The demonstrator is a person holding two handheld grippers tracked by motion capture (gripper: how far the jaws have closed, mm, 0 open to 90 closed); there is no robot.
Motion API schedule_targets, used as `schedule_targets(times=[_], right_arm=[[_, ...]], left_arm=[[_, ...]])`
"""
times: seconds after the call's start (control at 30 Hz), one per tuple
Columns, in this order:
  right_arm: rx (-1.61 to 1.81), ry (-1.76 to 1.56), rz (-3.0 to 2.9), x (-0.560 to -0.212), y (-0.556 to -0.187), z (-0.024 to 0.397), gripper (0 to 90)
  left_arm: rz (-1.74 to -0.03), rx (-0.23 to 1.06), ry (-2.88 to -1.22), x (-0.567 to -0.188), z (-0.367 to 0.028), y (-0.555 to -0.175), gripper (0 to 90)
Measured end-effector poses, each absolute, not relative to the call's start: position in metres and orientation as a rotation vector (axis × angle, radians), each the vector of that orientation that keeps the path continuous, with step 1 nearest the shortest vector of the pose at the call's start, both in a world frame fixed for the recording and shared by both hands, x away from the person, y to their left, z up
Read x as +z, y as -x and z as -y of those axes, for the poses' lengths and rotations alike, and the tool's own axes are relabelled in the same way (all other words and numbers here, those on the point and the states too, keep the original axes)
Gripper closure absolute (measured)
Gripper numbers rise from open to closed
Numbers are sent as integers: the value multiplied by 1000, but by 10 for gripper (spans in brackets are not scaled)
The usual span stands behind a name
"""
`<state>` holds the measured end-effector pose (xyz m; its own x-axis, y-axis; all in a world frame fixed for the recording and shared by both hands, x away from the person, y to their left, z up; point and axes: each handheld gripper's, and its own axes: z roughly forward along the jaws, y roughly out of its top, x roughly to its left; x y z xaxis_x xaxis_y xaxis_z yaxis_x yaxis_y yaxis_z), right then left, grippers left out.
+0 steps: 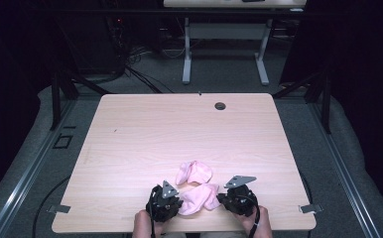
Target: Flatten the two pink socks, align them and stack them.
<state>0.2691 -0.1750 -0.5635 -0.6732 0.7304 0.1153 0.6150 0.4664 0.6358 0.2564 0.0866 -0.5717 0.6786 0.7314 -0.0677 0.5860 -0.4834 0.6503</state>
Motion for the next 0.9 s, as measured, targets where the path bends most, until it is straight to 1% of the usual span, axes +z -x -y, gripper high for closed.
schedule_targets(times=[0.17,0.3,0.33,0.4,0.43,0.5,0.57,0.6,0.63,0.7,0.77,0.83,0.87,0.9], right_arm=[[1029,-1174,-2539,-557,-267,179,855],[1093,-1202,-2537,-542,-261,190,856],[1108,-1203,-2554,-533,-259,197,857],[1115,-1210,-2559,-530,-258,199,858],[1145,-1239,-2599,-522,-256,205,859],[1141,-1248,-2606,-521,-257,207,859],[1102,-1285,-2634,-527,-268,209,855],[1102,-1285,-2634,-527,-268,209,855],[1044,-1301,-2650,-537,-277,204,846],[969,-1301,-2657,-547,-283,198,832],[928,-1287,-2651,-554,-286,192,806],[892,-1266,-2657,-558,-286,189,791],[892,-1266,-2657,-558,-286,189,791],[863,-1250,-2666,-559,-286,189,783]], left_arm=[[-987,294,-2225,-567,-93,-256,887],[-991,254,-2170,-552,-106,-256,887],[-990,252,-2163,-549,-108,-256,886],[-986,235,-2153,-543,-112,-255,886],[-970,204,-2159,-538,-115,-255,886],[-973,194,-2164,-538,-115,-256,886],[-987,181,-2195,-544,-113,-264,886],[-987,181,-2195,-544,-113,-264,885],[-997,190,-2211,-547,-111,-267,885],[-1022,172,-2240,-556,-110,-273,882],[-1051,197,-2263,-564,-112,-279,878],[-1060,215,-2264,-564,-114,-279,857],[-1060,215,-2264,-564,-114,-279,816],[-1073,211,-2259,-564,-115,-279,816]])
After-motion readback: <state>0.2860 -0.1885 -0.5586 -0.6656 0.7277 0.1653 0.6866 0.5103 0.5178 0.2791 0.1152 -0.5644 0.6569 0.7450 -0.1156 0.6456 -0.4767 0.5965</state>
